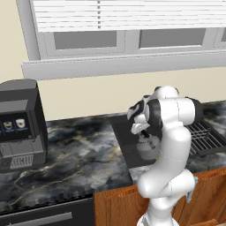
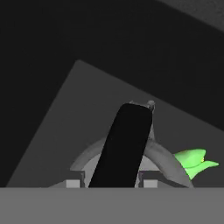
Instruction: Pick the jar and kettle and place them in the sink. Then turn on the water.
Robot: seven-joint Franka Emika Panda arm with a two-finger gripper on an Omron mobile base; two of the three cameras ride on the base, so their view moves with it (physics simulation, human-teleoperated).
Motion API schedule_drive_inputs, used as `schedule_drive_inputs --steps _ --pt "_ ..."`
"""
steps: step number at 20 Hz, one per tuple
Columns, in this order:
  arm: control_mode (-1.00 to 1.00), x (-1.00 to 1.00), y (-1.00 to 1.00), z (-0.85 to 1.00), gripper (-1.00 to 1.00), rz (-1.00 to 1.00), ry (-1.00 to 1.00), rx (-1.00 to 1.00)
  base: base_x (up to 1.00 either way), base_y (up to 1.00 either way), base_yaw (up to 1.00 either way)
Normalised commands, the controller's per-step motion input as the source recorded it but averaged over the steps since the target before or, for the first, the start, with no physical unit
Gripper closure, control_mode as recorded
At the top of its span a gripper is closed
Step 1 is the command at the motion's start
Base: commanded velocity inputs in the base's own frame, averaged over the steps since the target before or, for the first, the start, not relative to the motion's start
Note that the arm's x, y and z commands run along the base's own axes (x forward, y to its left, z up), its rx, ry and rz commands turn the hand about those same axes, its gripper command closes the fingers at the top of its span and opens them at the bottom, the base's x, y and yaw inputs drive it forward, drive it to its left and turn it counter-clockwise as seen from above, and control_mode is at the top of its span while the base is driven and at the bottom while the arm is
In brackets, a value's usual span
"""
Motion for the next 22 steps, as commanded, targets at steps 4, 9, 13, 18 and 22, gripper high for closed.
schedule_drive_inputs --steps 4,9,13,18,22 --pt "-1.0 0.0 0.0 -0.13 1.0 0.0 0.0 0.0 0.0 0.0 0.0" --pt "-1.0 0.12 0.0 -0.27 1.0 0.0 0.0 0.0 0.0 0.0 0.0" --pt "-1.0 0.15 0.0 -0.28 1.0 0.0 0.0 0.0 0.0 0.0 0.0" --pt "-1.0 0.21 0.0 -0.32 1.0 0.0 0.0 0.0 0.0 0.0 0.0" --pt "-1.0 0.06 0.0 -0.09 1.0 0.0 0.0 0.0 0.0 0.0 0.0"
